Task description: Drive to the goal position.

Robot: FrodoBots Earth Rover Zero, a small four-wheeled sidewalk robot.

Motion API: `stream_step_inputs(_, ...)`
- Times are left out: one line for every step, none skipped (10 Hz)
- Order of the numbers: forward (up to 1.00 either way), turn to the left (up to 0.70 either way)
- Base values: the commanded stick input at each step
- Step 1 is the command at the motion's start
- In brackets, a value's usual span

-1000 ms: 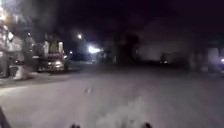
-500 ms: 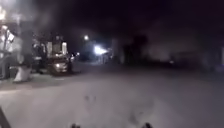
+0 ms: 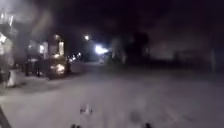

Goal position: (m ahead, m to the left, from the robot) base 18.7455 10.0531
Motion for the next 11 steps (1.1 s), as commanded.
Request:
stream_step_inputs(0.70, 0.00)
stream_step_inputs(0.70, 0.00)
stream_step_inputs(0.70, 0.00)
stream_step_inputs(0.70, 0.15)
stream_step_inputs(0.70, 0.35)
stream_step_inputs(0.70, 0.34)
stream_step_inputs(0.70, 0.17)
stream_step_inputs(0.70, 0.04)
stream_step_inputs(0.70, 0.00)
stream_step_inputs(0.70, 0.00)
stream_step_inputs(0.70, 0.00)
